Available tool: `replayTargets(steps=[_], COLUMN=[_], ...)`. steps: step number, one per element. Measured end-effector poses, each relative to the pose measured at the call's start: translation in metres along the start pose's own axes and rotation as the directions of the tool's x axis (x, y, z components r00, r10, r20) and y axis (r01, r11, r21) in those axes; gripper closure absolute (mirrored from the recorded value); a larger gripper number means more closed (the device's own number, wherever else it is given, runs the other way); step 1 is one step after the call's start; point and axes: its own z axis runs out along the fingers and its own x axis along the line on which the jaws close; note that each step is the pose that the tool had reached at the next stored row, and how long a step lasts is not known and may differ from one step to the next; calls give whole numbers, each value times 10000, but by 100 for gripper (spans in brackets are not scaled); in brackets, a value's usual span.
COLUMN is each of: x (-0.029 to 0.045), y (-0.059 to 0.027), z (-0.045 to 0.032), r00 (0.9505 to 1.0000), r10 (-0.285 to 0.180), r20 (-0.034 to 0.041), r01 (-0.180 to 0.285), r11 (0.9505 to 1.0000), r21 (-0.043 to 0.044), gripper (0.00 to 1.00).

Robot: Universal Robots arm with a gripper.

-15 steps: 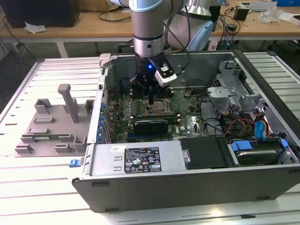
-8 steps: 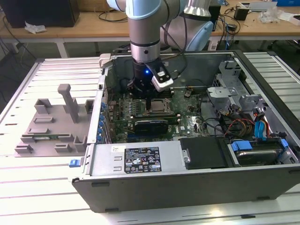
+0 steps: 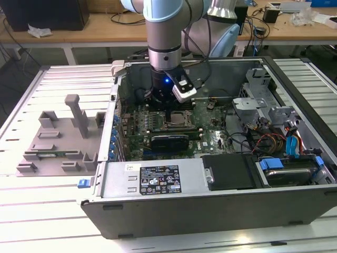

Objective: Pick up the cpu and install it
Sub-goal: 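Close the cpu cover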

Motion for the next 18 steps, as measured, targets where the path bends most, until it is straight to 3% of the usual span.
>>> replayTargets(steps=[2,4,5,6,9,14,16,18], x=[-25,-101,-105,-99,-25,33,19,-43], y=[1,1,0,-1,0,2,3,10], z=[3,8,-21,-63,-59,19,30,41], r00=[10000,10000,10000,10000,10000,9998,9998,9998], r10=[-24,-47,-47,-55,-98,-179,-184,-188], r20=[-8,-19,-20,-16,-16,-19,-26,-30], r01=[24,47,47,55,98,179,184,189], r11=[10000,10000,10000,10000,9999,9998,9997,9996], r21=[10,36,36,31,32,37,143,231], gripper=[89,89,89,89,89,89,89,89])
